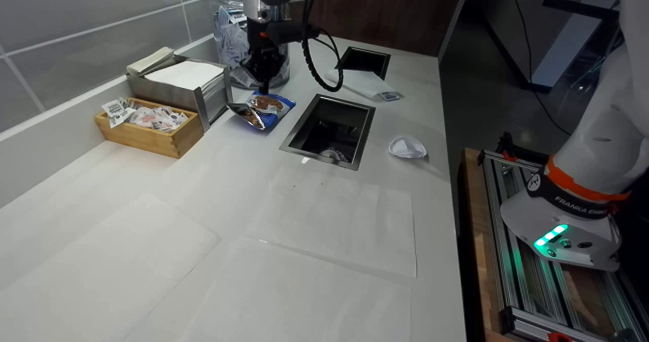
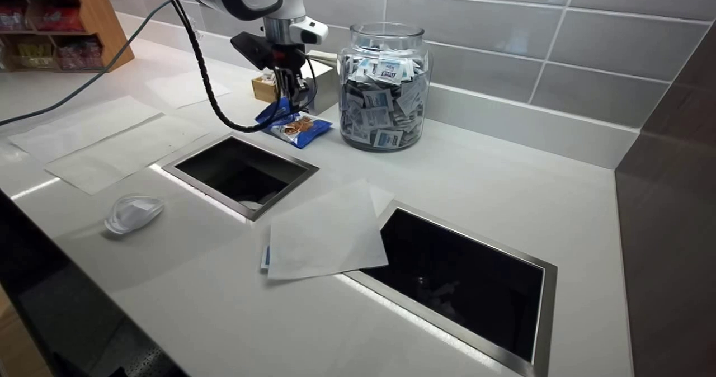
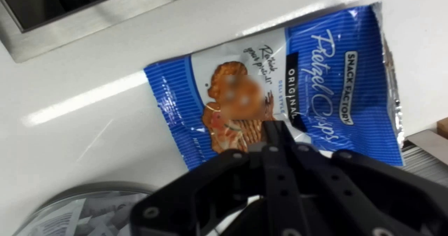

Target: Push down on the blue and white packet nine times

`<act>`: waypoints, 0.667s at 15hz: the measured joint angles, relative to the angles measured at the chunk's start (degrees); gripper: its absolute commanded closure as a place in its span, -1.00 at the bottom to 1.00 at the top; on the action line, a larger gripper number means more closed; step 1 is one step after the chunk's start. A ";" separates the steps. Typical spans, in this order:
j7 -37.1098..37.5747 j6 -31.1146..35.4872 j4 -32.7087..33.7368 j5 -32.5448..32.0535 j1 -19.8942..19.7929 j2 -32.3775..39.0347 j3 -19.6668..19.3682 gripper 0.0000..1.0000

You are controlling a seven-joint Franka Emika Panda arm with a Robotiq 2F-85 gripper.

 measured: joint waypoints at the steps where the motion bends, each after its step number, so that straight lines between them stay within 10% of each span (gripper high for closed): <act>1: 0.03 0.24 -0.31 0.03 -0.34 -0.19 -0.18 1.00; 10: -3.75 1.02 -1.00 3.21 -3.26 1.96 0.41 1.00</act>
